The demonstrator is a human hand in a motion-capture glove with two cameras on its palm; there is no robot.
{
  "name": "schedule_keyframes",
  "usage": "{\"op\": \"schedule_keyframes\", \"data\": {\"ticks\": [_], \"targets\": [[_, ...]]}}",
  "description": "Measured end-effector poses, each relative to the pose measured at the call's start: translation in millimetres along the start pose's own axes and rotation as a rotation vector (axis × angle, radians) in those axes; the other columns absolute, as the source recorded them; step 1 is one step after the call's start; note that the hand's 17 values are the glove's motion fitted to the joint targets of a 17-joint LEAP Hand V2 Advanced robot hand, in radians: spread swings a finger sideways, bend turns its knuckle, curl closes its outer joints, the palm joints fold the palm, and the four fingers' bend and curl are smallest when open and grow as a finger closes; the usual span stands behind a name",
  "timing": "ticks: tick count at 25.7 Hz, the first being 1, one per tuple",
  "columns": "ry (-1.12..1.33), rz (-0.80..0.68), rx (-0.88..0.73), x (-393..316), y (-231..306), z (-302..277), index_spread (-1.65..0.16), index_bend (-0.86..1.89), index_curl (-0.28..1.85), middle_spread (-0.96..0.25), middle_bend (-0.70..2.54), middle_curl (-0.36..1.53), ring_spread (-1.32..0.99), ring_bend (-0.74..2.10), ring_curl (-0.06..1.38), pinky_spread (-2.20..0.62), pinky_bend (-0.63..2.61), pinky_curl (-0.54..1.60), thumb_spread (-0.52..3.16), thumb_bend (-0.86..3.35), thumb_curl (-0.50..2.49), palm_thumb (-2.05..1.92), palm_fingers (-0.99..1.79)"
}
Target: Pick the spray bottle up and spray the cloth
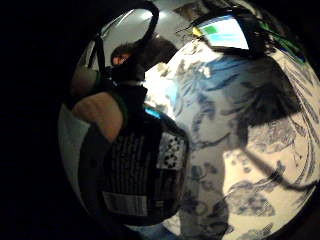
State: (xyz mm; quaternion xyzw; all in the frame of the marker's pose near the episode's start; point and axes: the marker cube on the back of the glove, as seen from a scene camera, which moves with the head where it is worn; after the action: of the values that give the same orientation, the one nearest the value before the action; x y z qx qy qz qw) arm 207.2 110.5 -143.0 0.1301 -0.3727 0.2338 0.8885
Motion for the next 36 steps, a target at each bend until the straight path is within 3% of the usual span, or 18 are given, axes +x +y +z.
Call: {"op": "schedule_keyframes", "data": {"ticks": [7, 14, 22, 36], "targets": [[-0.09, 0.094, -0.263, -50, -1, 41, -0.19, 0.23, 0.45, -0.06, 0.35, 0.46, -0.01, 0.46, 0.39, 0.25, 0.13, 0.2, 0.74, -0.03, 0.58, 0.94, 1.07], [-0.056, 0.238, -0.418, -62, -22, 94, -0.18, 0.2, 0.47, -0.06, 0.34, 0.46, 0.0, 0.45, 0.39, 0.26, 0.13, 0.2, 0.72, -0.03, 0.6, 0.92, 1.07], [-0.026, 0.376, -0.481, -54, -43, 121, -0.17, 0.17, 0.48, -0.05, 0.34, 0.47, 0.01, 0.45, 0.39, 0.27, 0.14, 0.2, 0.75, -0.03, 0.61, 0.91, 1.09], [-0.005, 0.428, -0.528, -53, -42, 133, -0.16, 0.16, 0.48, -0.04, 0.35, 0.47, 0.02, 0.46, 0.4, 0.27, 0.15, 0.21, 0.78, -0.02, 0.63, 0.91, 1.1]]}}
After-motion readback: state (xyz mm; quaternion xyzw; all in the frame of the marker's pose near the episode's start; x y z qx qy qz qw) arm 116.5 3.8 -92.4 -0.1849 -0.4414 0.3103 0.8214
